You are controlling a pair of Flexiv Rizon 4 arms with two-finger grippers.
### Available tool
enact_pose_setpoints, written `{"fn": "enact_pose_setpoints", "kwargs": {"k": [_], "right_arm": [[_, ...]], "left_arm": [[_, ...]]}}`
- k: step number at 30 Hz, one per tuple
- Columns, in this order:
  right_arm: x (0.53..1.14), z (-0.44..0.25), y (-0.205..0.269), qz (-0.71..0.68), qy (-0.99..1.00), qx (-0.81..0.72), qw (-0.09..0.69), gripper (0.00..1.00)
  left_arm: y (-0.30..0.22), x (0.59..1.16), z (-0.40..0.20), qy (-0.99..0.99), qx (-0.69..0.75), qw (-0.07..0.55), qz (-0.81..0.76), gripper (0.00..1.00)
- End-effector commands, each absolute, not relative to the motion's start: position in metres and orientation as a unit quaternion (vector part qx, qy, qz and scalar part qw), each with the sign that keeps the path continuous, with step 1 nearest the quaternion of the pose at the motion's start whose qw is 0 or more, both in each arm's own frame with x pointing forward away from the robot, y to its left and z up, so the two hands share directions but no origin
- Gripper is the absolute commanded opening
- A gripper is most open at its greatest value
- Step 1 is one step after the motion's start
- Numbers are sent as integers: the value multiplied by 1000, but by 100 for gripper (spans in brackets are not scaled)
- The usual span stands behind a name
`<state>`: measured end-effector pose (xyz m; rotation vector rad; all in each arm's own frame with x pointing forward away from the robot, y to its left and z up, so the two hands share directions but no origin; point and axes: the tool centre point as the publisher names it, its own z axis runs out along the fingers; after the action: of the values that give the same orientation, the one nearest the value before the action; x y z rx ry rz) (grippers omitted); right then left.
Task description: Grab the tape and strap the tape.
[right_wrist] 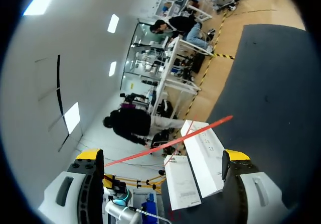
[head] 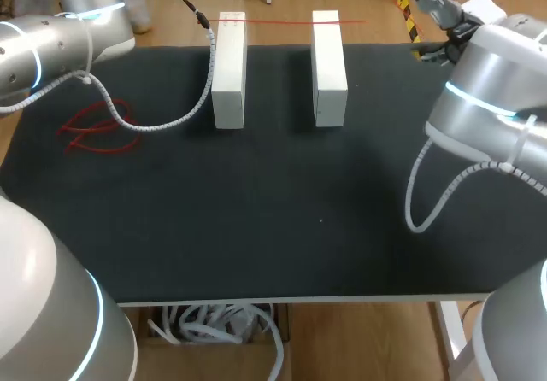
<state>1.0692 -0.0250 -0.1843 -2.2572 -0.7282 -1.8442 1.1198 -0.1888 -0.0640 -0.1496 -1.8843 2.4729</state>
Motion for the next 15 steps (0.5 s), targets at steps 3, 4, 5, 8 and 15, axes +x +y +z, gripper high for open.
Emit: {"fn": "enact_pose_setpoints", "kwargs": {"k": [3,4,5,8,15], "right_arm": [[1075,-183,-17,-632,-208,-746,27,100],[1077,-181,-17,-636,-205,-743,27,100],[1078,-178,-16,-641,-204,-740,28,100],[1085,-173,-18,-649,-203,-733,26,100],[1095,-169,-21,-659,-197,-726,18,100]], "left_arm": [[-189,1118,-63,-606,-47,13,794,0],[-189,1118,-63,-606,-47,13,794,0],[-189,1118,-63,-606,-47,13,794,0],[-189,1118,-63,-606,-47,13,794,0],[-189,1118,-63,-606,-47,13,794,0]]}}
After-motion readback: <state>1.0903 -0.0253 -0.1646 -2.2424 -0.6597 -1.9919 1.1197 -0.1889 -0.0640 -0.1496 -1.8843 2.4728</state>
